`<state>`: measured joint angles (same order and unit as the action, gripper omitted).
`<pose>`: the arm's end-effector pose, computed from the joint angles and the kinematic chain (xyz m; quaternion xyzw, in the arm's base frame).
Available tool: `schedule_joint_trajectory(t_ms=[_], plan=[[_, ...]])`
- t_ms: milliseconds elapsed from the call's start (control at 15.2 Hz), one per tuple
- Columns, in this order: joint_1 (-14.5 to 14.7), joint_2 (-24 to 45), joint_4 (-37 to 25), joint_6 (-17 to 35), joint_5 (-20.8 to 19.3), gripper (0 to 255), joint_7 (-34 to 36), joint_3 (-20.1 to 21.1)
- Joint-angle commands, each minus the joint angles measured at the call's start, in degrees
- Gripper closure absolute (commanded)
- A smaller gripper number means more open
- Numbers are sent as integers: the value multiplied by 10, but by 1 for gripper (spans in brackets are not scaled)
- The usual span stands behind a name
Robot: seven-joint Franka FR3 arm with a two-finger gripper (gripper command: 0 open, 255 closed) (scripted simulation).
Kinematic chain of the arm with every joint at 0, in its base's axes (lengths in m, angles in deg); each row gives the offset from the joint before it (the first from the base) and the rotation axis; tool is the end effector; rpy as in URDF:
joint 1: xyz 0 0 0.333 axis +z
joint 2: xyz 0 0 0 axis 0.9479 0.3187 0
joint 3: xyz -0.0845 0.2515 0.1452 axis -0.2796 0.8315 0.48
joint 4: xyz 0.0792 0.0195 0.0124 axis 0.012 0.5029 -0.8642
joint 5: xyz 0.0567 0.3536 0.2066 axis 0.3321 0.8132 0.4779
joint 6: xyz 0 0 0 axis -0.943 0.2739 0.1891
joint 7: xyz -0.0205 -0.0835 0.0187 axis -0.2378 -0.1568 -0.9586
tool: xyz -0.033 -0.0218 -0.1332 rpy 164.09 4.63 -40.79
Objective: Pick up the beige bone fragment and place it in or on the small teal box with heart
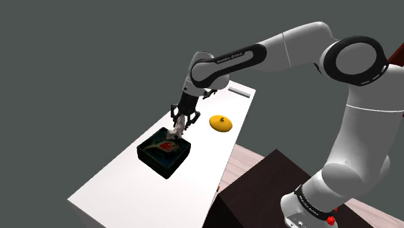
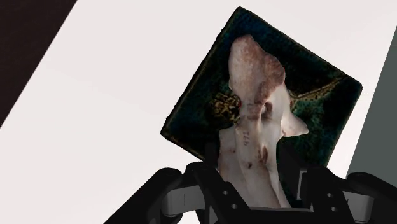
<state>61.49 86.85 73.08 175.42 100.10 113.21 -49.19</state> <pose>0.5870 0.2317 0.2395 -0.9290 0.3130 0.1408 0.1382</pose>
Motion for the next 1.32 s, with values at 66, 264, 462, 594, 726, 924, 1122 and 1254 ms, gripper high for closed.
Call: schedule_joint_trajectory(t_ms=[66, 264, 462, 594, 726, 924, 1122, 1254], plan=[[35, 12, -11, 15, -6, 255, 42, 7], [69, 29, -30, 24, -16, 255, 79, 10], [73, 43, -26, 42, -20, 255, 76, 6], [75, 54, -24, 53, -23, 255, 75, 4], [78, 64, -22, 64, -26, 255, 73, 1], [82, 80, -21, 80, -31, 255, 70, -4], [86, 95, -21, 94, -35, 255, 68, -8], [86, 95, -21, 94, -35, 255, 68, -8]])
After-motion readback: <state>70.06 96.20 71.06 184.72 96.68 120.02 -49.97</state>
